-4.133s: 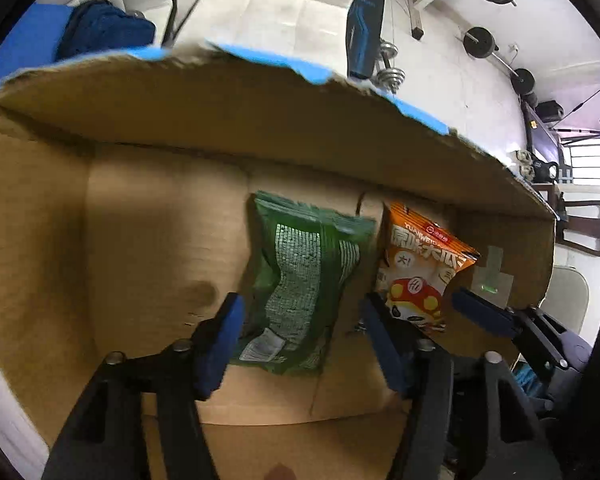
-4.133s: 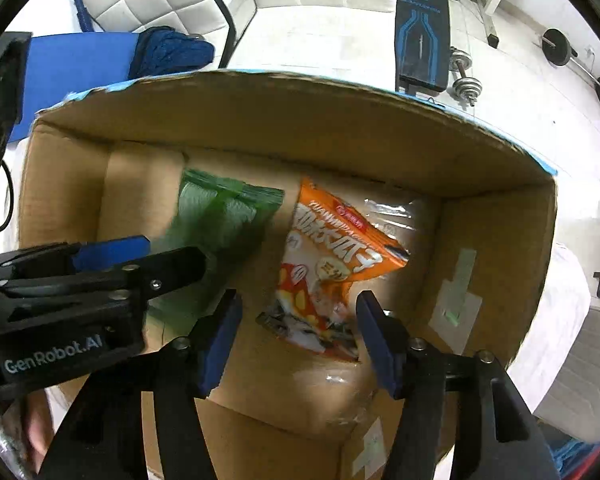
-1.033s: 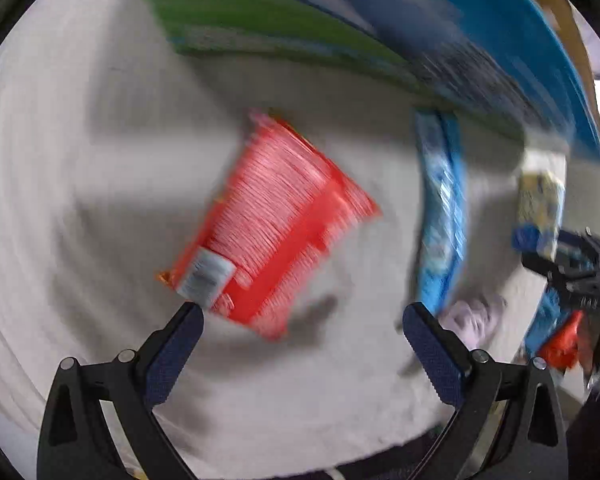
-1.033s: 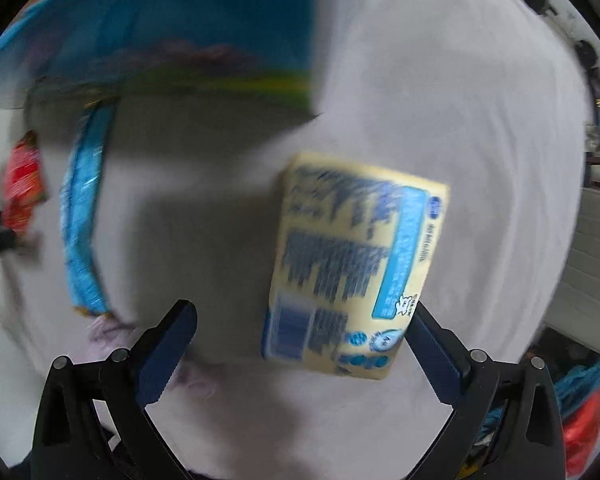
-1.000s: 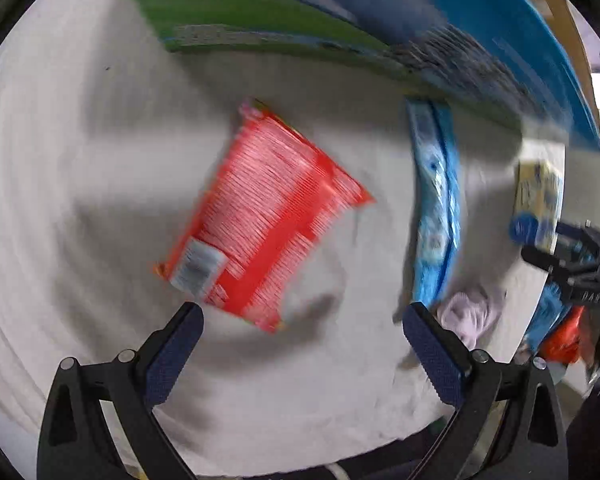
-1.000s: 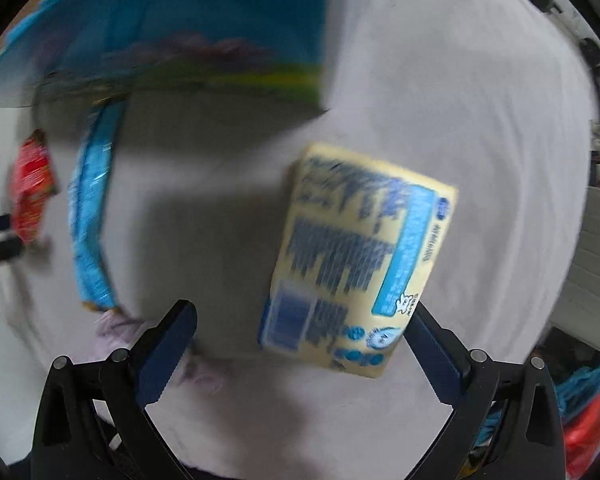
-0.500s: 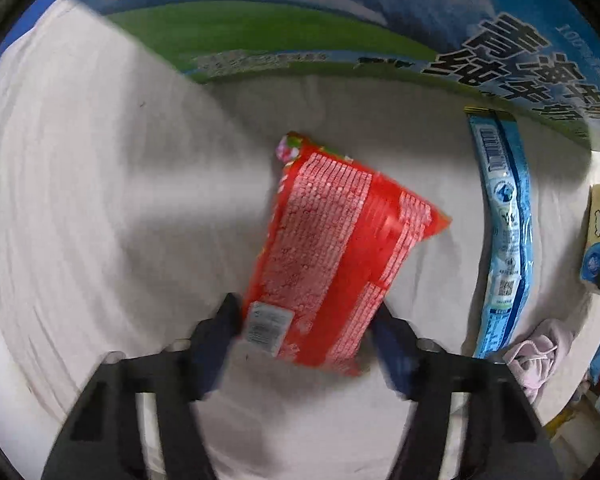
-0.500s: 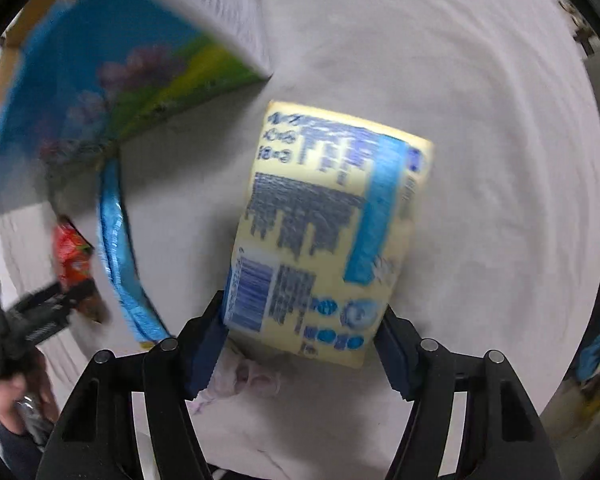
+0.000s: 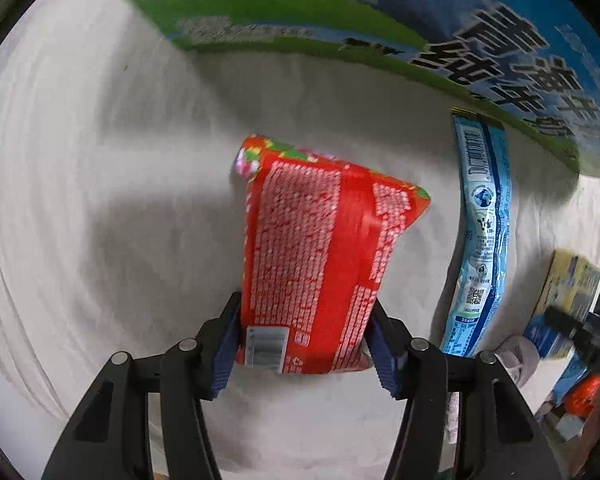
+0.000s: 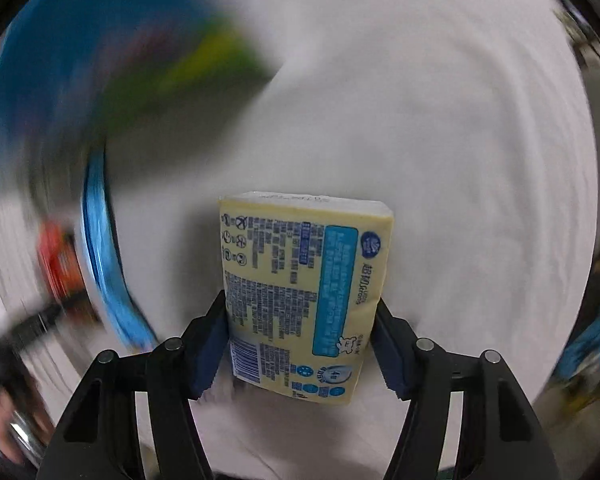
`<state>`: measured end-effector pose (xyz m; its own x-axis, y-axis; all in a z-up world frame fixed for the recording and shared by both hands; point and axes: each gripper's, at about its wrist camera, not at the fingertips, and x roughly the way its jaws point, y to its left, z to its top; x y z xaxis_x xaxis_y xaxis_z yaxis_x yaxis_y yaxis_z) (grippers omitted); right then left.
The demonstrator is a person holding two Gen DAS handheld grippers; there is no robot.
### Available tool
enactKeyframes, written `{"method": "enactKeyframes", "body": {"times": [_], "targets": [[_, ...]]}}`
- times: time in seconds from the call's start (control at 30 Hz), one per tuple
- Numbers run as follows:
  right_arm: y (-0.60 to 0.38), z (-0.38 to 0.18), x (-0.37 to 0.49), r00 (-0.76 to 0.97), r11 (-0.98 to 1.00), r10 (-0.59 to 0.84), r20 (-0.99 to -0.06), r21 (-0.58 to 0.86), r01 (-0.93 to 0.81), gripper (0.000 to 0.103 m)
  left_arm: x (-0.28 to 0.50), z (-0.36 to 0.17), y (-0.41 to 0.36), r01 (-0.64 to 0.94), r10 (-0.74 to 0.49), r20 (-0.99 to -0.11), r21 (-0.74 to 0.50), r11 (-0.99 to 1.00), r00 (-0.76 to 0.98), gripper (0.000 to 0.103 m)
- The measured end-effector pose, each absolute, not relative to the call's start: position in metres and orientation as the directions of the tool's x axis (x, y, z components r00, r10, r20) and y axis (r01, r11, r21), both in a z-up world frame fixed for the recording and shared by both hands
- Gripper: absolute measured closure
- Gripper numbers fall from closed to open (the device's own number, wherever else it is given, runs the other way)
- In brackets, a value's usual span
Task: Organize soft objects
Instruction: 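Grasp the red snack bag with the left tool while the right tool grasps the milk carton, then lift both items into the box and open both tools to release them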
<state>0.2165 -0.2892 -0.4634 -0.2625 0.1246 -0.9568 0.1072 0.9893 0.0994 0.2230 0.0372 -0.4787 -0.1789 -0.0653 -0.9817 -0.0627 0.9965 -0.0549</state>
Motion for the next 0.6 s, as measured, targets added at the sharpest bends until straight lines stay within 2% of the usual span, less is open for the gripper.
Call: {"method": "enactKeyframes", "body": {"times": [0.1, 0.23, 0.4, 0.6], "targets": [[-0.28, -0.46, 0.211, -0.234, 0.996, 0.066, -0.97, 0.049, 0.076, 0.036, 0.223, -0.476, 0.04, -0.096, -0.079, -0.984, -0.064, 0.993, -0.161, 0.054], [-0.274, -0.456, 0.2, -0.236, 0.993, 0.094, -0.967, 0.075, 0.087, 0.037, 0.212, -0.48, 0.053, -0.182, -0.171, -0.965, -0.135, 0.974, -0.197, 0.056], [-0.258, -0.46, 0.191, -0.252, 0.999, 0.039, -0.967, 0.035, 0.019, 0.037, 0.194, -0.483, 0.053, -0.169, -0.14, -0.974, -0.11, 0.979, -0.177, 0.055], [-0.26, -0.461, 0.187, -0.219, 0.998, 0.02, -0.976, 0.006, 0.066, 0.038, 0.198, -0.477, 0.03, -0.13, -0.099, -0.983, -0.079, 0.988, -0.156, 0.057]]}}
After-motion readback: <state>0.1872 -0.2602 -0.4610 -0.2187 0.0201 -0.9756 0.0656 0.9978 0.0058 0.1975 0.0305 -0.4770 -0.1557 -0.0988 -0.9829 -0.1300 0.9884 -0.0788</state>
